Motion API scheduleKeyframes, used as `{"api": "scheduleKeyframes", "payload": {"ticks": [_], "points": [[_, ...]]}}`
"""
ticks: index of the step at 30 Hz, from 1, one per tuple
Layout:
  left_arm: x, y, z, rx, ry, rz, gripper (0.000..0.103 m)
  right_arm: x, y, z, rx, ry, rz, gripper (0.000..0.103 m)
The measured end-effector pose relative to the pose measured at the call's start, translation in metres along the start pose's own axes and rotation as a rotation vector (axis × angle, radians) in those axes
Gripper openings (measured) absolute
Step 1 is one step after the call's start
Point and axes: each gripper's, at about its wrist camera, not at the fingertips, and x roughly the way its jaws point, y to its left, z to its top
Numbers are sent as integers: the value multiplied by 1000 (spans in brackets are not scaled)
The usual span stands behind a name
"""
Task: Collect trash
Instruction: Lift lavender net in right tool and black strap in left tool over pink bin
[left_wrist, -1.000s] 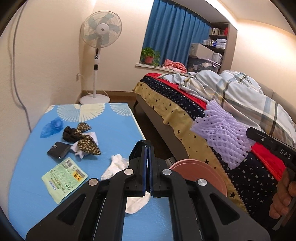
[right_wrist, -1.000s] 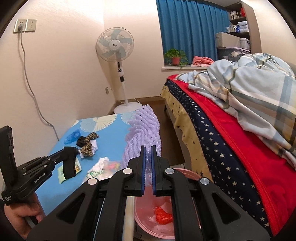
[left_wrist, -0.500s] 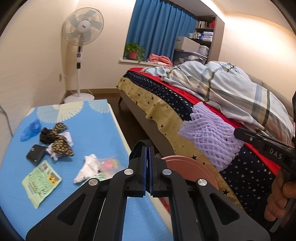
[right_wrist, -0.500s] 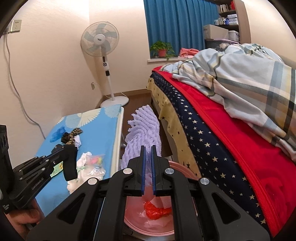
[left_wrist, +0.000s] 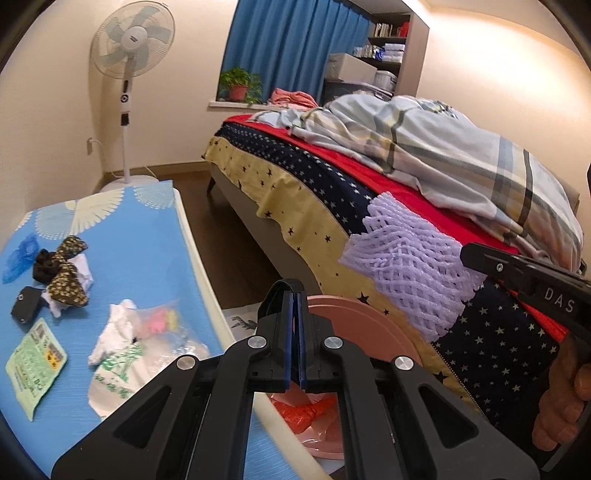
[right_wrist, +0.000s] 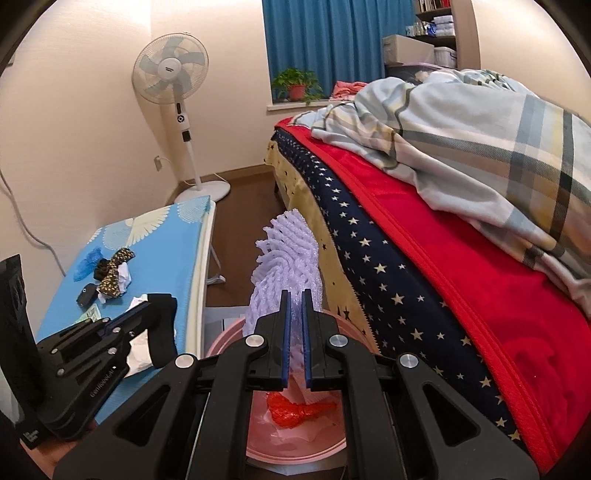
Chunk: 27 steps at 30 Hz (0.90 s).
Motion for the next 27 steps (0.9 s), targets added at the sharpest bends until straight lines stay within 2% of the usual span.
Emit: {"api": "scheduleKeyframes", "payload": {"ticks": [21,27], "points": [[24,-6,-7,1,53,-18,2,5,-3,-4,5,26,-38,6],[28,-6,-9,-26,77,-66,3,5,-5,-5,16,30,-44,11]]}}
